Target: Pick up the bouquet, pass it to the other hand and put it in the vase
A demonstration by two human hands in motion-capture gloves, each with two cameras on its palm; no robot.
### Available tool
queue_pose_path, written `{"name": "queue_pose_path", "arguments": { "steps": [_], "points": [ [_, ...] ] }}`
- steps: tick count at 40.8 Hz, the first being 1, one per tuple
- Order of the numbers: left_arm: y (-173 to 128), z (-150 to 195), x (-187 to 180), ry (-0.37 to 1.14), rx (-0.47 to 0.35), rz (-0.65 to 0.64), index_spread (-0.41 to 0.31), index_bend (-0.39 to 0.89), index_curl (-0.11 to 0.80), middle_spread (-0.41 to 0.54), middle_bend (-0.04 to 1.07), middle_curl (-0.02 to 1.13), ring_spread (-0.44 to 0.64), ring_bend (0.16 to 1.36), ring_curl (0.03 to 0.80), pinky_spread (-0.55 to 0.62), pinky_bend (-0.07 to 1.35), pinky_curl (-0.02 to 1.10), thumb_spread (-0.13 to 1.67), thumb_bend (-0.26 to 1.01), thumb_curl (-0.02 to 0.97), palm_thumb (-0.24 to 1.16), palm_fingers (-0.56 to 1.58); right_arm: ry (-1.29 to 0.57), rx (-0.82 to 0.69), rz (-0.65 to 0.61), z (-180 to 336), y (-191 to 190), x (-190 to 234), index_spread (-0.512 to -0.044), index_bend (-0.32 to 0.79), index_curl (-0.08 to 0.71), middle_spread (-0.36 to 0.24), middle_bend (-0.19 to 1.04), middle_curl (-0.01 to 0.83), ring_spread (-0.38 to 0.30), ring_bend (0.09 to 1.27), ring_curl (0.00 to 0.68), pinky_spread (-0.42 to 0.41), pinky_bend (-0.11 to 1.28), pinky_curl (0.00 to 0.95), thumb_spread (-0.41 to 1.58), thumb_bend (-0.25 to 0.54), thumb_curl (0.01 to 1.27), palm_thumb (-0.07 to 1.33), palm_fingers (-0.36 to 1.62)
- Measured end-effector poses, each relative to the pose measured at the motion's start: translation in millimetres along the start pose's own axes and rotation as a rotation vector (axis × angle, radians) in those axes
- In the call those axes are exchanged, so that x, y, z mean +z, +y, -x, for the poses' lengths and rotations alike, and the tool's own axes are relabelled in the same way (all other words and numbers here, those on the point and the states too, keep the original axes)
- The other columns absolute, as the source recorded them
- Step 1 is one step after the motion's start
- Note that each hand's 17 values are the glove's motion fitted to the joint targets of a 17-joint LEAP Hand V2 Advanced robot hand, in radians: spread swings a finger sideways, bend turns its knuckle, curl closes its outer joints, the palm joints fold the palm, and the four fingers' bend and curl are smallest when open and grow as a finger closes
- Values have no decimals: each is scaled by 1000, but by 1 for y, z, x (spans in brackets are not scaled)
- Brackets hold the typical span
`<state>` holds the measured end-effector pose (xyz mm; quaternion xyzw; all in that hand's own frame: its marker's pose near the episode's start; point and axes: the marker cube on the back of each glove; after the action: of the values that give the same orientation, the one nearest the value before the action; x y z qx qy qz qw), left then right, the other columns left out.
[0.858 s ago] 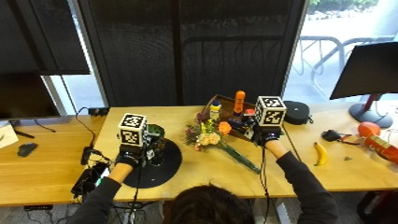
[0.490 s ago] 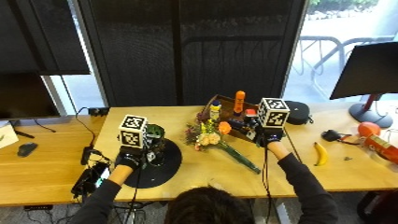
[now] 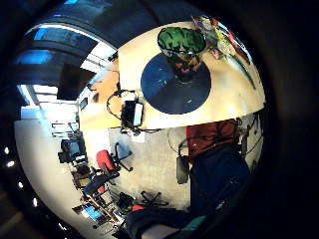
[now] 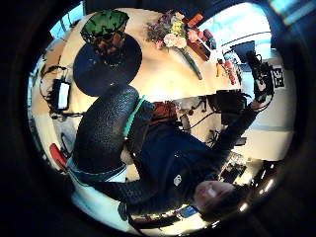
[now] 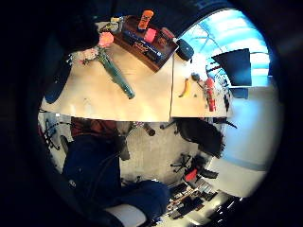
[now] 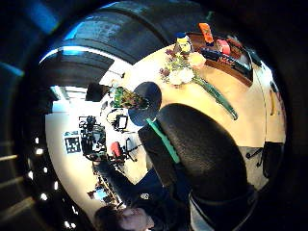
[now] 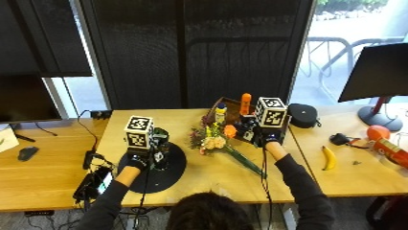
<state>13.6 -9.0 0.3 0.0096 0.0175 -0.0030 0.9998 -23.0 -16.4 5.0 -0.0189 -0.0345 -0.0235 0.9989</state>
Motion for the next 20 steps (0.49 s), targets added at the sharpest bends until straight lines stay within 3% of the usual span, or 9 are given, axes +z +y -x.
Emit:
{"name": "queue_pose_path", "arguments": {
  "steps": [4, 9, 13, 17, 20],
  "points": [
    [2, -1, -2, 13, -2, -11, -18, 181, 327, 252, 171, 227, 404, 444, 210, 463, 216, 245, 1150, -15, 219, 235, 126, 1, 26, 41, -1, -5, 2, -354, 121, 236, -78, 195, 300, 0, 393, 266, 83, 299, 291, 1216, 36, 179, 321, 436],
    [3, -1, -3, 16, -7, -19, -16, 174, 334, 255, 174, 236, 408, 457, 217, 466, 218, 258, 1153, -18, 228, 232, 118, -27, 87, 64, -7, -20, 5, -342, 54, 203, -66, 169, 297, 42, 446, 287, 131, 418, 330, 1181, 4, 198, 322, 413],
    [3, -1, -2, 16, -8, -25, -15, 170, 338, 257, 175, 243, 409, 463, 221, 462, 225, 270, 1155, -18, 235, 231, 114, -74, 152, 55, -14, -33, 9, -293, 12, 160, -6, 200, 308, 60, 517, 302, 171, 511, 348, 1159, -13, 211, 324, 477],
    [4, 0, 0, 10, -1, -12, -15, 172, 342, 258, 176, 249, 409, 467, 225, 461, 226, 279, 1156, -19, 241, 229, 110, -141, 200, 66, -24, -48, 25, -262, 28, 141, 15, 226, 326, 57, 561, 320, 178, 543, 364, 1144, -17, 224, 329, 498],
    [4, 1, 4, 6, 0, 6, -15, 168, 345, 258, 179, 256, 410, 468, 227, 462, 232, 283, 1156, -19, 244, 228, 109, -182, 279, 158, -29, -55, 43, -243, 50, 137, 20, 236, 336, 49, 576, 328, 177, 552, 371, 1137, -15, 236, 344, 505]
  ]
}}
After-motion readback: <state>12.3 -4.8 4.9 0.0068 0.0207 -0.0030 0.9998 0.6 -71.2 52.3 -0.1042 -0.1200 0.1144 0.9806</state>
